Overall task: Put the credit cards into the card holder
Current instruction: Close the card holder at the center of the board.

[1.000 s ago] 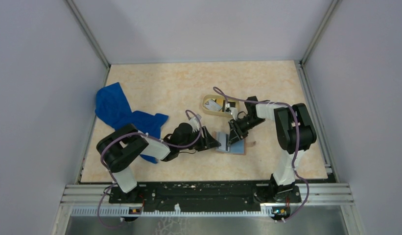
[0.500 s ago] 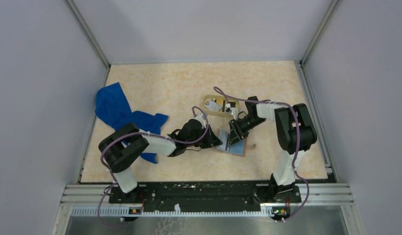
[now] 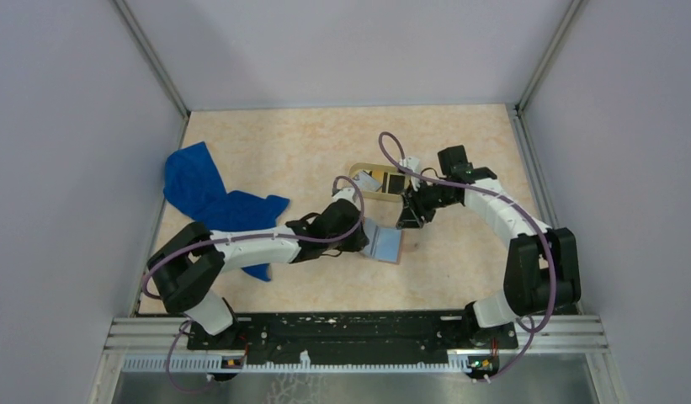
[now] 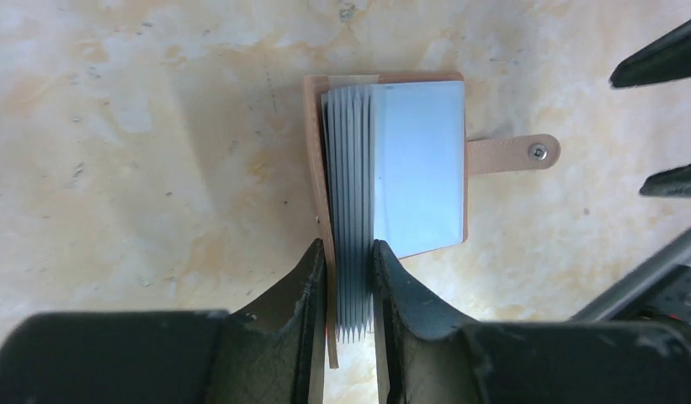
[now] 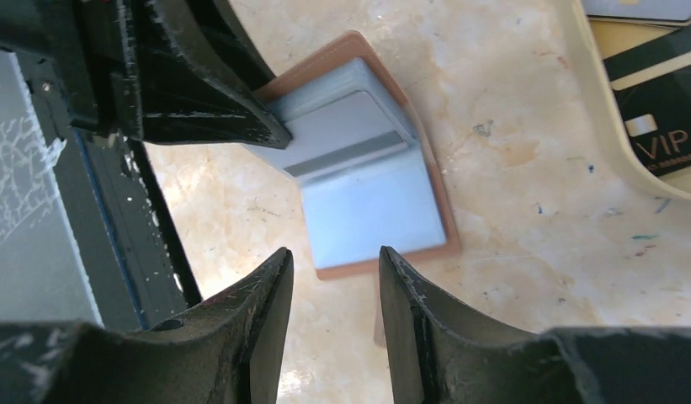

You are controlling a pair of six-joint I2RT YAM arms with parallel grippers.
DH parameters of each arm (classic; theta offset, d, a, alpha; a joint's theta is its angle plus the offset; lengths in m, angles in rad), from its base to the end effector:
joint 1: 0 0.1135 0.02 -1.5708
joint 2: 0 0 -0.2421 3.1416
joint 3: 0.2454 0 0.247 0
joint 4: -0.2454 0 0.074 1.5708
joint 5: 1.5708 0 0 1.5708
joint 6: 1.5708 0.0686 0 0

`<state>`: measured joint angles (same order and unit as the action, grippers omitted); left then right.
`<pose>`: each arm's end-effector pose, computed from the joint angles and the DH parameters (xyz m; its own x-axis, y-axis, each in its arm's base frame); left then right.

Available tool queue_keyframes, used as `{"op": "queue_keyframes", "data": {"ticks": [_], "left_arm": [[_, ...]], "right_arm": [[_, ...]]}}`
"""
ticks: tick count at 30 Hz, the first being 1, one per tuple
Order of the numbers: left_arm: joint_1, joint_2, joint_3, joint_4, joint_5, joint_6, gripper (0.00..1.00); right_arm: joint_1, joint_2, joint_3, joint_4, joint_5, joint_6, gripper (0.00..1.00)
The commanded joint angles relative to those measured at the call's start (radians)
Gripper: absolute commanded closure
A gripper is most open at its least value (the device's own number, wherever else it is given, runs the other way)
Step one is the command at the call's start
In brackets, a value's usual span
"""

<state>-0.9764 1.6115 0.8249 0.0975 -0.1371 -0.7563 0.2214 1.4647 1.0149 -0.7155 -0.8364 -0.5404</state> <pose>0.2044 -0.2856 0.1379 -0.7817 -0.0575 -0.6210 0.3097 0.8286 -0.4664 0.2654 0.1119 0.1939 -0.5461 -0.4763 -0.6892 -0.8323 0.4017 0.3819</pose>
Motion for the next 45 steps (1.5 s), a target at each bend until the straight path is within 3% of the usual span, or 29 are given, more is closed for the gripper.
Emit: {"op": "queue_keyframes", "data": {"ticks": [1,7,13,18,33,45], "left_arm": [[-0.036,0.019,0.136,-0.337,-0.186,0.096,0.9],[-0.089,0.18,0.341,-0.615,-0.332,0.103,0.88],[-0.152,0.311,0.51,-0.744,-0.422,0.105,0.83],[-0.187,0.388,0.625,-0.806,-0.435,0.119,0.66],[-0.236,0.367,0.633,-0.696,-0.342,0.149,0.4],[-0.249,0.308,0.597,-0.585,-0.27,0.181,0.35]], "right_arm": [[-0.044,-0.022,-0.007,0.043,0.043,0.01,0.57],[-0.106,0.006,-0.024,0.081,0.013,0.064,0.57],[-0.139,0.016,-0.032,0.101,-0.032,0.089,0.57],[-0.173,0.021,-0.034,0.1,-0.055,0.092,0.57],[-0.179,0.096,-0.029,0.075,-0.08,0.084,0.57],[-0.18,0.141,-0.023,0.058,-0.096,0.071,0.58]]}}
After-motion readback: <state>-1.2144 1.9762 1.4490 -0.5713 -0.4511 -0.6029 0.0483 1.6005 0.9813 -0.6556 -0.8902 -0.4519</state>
